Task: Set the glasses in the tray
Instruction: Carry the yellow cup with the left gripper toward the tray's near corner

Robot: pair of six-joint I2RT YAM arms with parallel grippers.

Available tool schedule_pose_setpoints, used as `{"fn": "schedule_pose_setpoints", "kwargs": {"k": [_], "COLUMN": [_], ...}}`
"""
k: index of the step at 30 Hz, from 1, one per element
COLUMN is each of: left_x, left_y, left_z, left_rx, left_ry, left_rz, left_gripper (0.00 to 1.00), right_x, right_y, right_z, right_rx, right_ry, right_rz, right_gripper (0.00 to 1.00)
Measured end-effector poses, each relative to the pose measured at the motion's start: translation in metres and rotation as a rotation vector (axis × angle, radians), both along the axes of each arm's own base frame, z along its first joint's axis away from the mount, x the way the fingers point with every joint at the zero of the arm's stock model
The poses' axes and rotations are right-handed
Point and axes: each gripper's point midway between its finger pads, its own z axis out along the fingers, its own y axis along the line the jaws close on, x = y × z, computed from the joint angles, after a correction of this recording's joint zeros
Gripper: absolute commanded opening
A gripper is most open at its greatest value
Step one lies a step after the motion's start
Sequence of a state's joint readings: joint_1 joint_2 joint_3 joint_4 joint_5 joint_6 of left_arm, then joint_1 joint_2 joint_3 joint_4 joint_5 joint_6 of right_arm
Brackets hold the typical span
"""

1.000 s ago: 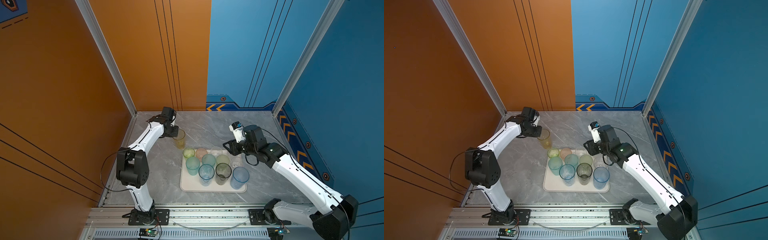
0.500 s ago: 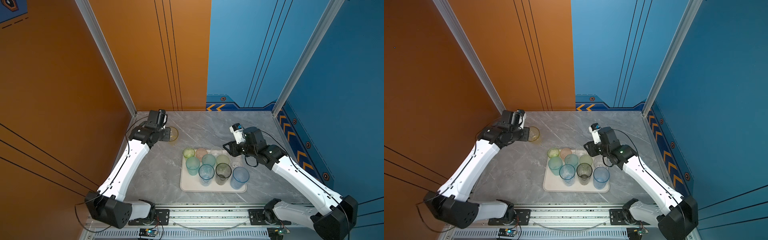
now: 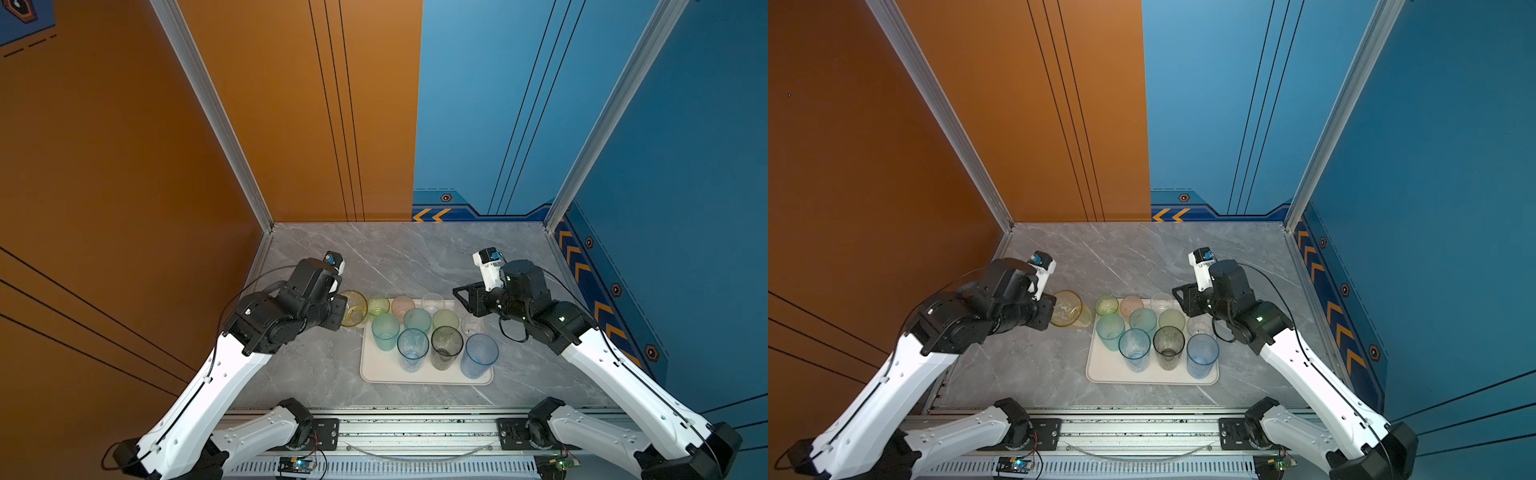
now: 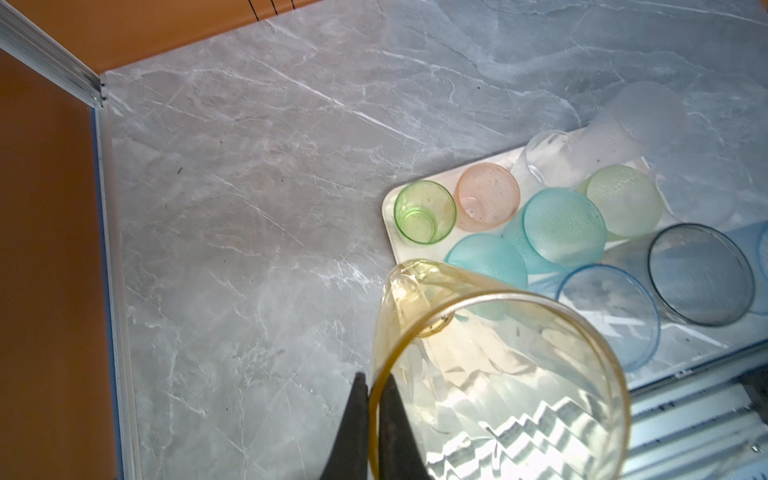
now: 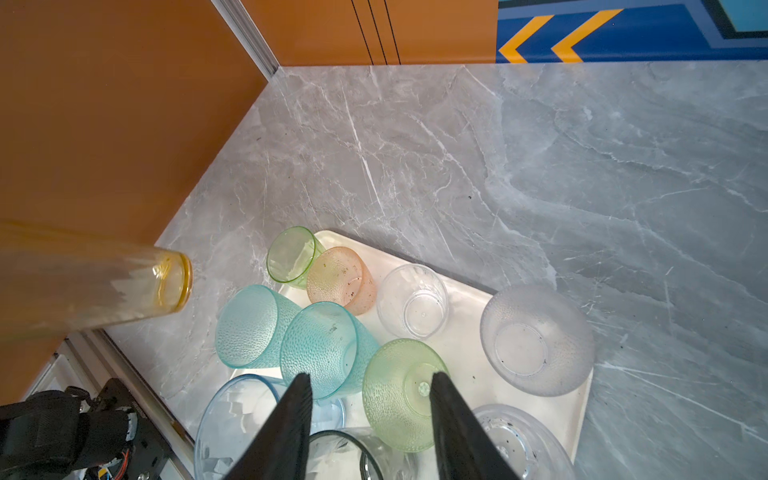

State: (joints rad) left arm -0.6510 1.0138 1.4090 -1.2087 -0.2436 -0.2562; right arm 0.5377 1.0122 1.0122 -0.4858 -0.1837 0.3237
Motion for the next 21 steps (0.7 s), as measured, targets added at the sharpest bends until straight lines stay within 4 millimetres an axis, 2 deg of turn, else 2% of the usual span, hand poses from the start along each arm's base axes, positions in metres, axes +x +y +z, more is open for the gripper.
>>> {"fn": "schedule_pose_setpoints", "kwargs": {"k": [2, 8, 21], "left_x": [-0.01, -0.029, -0.045], "left_y": [-0.002, -0.012, -0.032], "left_z": [-0.005, -0.037, -0.084], "left_rx": [-0.001, 0.04, 0.086], "left_ry": [0.018, 0.115, 0.187], "left_rz": [-0.016, -0.057, -0.09], "left_gripper": [0.0, 0.0, 0.0], "right_x": [-0.003, -0.011, -0.014], "right_y": [0.0, 0.003, 0.002], "right_z": [0.005, 0.011, 0.005], "right_rx": [0.016, 0.034, 0.011], "right_ry": [-0.008, -0.013, 0.006], "right_rz": [-0.003, 0.007, -0.02], "right_gripper": [0.45, 0.45, 0.45]}}
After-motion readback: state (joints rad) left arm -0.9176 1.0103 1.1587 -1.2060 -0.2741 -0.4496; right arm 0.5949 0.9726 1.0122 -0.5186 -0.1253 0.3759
